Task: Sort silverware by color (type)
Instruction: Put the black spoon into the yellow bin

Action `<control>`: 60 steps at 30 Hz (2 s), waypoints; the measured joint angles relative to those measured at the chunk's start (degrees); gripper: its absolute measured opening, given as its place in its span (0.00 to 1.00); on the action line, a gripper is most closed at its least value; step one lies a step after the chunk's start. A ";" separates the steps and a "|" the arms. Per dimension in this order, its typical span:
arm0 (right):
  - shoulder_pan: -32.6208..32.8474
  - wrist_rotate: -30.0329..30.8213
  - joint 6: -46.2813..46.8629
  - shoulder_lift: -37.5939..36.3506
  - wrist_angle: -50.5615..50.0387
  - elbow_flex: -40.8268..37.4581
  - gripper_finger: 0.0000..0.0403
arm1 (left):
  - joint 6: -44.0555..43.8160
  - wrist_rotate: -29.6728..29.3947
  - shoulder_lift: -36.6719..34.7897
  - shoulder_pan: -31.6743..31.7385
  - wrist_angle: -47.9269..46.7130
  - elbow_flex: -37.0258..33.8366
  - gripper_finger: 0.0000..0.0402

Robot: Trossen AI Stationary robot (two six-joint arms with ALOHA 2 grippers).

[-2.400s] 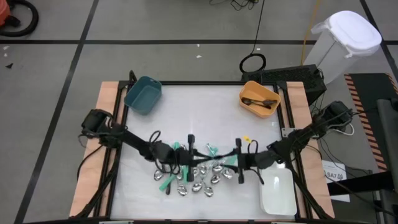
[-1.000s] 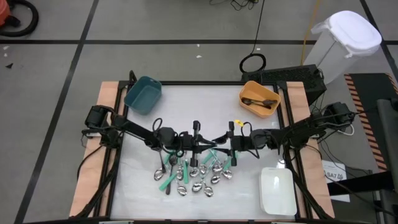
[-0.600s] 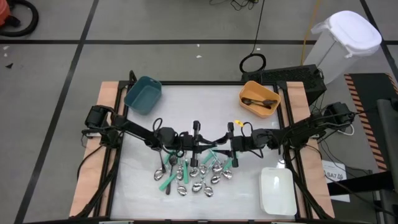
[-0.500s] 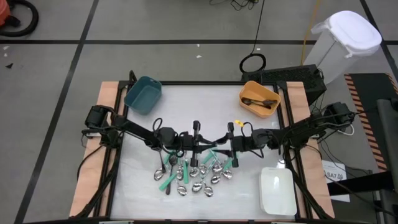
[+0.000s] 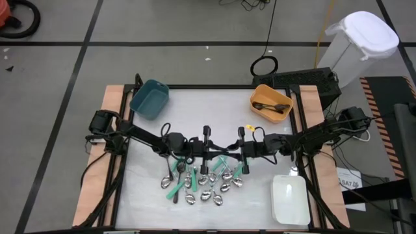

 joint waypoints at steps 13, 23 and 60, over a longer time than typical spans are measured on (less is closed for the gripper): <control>0.02 1.86 -0.23 -0.16 -1.42 0.00 0.02 | -0.69 -0.73 2.64 0.39 -0.41 2.01 0.03; 0.64 17.55 -0.44 -9.16 -18.43 0.03 0.01 | -1.38 -11.88 2.14 0.00 -1.86 2.05 0.24; 3.56 47.00 -3.48 -5.68 -22.30 0.02 0.01 | 0.37 -35.53 6.91 0.07 -20.94 19.93 0.39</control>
